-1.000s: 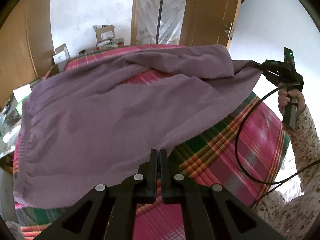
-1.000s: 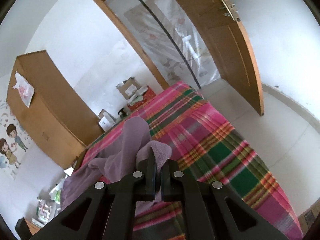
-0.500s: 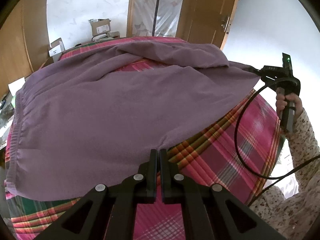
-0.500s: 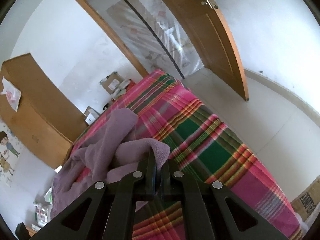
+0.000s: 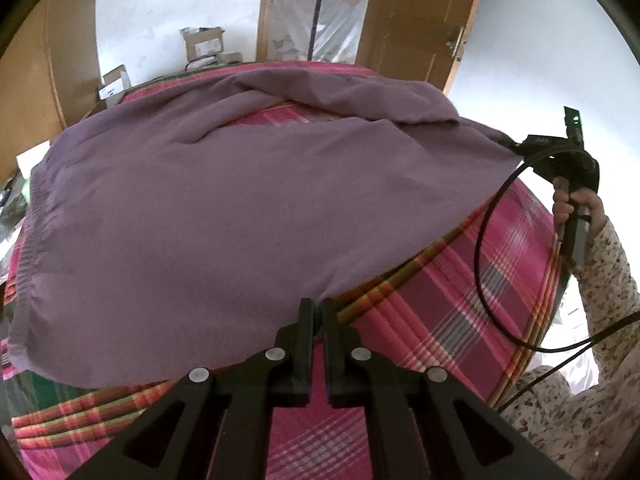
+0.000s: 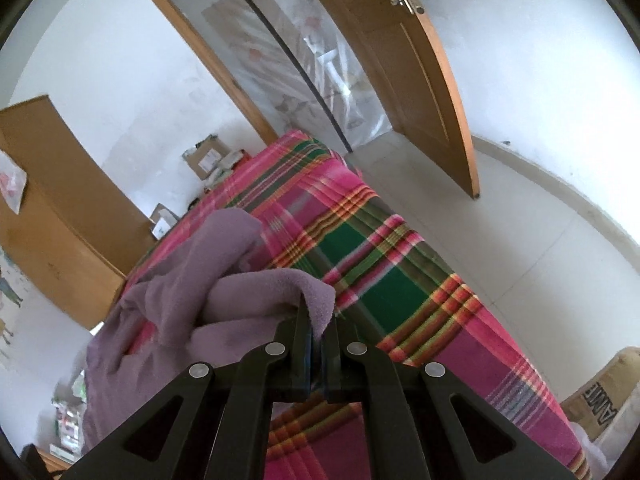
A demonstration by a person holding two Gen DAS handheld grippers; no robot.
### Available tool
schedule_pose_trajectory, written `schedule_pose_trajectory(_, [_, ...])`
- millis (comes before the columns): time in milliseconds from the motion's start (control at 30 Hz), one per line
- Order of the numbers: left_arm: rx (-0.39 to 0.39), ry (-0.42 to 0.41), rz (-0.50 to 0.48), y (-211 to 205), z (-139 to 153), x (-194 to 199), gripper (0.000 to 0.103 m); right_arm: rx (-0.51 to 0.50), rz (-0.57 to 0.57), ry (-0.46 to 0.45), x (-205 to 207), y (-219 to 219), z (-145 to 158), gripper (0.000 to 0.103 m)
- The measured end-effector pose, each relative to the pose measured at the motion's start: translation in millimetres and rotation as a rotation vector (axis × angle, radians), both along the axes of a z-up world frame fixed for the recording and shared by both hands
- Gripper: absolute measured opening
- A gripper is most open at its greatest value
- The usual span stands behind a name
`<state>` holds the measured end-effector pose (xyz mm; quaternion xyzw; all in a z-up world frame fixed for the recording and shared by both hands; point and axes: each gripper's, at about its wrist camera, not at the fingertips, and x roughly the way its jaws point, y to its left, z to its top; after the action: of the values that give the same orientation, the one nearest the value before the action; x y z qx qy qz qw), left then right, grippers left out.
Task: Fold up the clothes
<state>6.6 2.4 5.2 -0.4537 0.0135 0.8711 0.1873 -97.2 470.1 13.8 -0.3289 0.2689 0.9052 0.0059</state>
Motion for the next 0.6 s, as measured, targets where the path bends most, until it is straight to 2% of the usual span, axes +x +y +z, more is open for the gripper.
schedule_pose_trajectory(133, [0.041,0.024,0.096,-28.4,8.4,12.3,0.007,0.024,0.017,-0.009,2.4,-3.5,-0.4,0.008])
schedule_pose_trajectory(167, [0.074,0.030,0.142,-42.7,11.5,17.0,0.008,0.026,0.021,-0.014,3.6,-4.0,-1.3,0.011])
schedule_pose_trajectory(200, [0.101,0.032,0.184,-55.8,13.8,20.3,0.014,0.028,0.023,-0.020,4.8,-4.3,-2.0,0.012])
schedule_pose_trajectory(233, [0.116,0.030,0.232,-68.7,15.0,23.1,0.020,0.027,0.020,-0.024,7.0,-3.4,-3.1,0.015])
schedule_pose_trajectory(300, [0.135,0.031,0.361,-99.0,16.6,29.4,0.026,0.026,0.019,-0.024,10.7,-2.2,-4.1,0.021])
schedule_pose_trajectory(467, [0.249,-0.016,0.620,-162.2,9.8,39.4,0.033,0.015,0.035,-0.011,26.6,-4.9,-3.8,0.029])
schedule_pose_trajectory(600, [0.322,-0.044,0.698,-186.7,0.2,43.4,0.034,-0.021,0.058,-0.009,45.1,-13.1,-5.2,0.030])
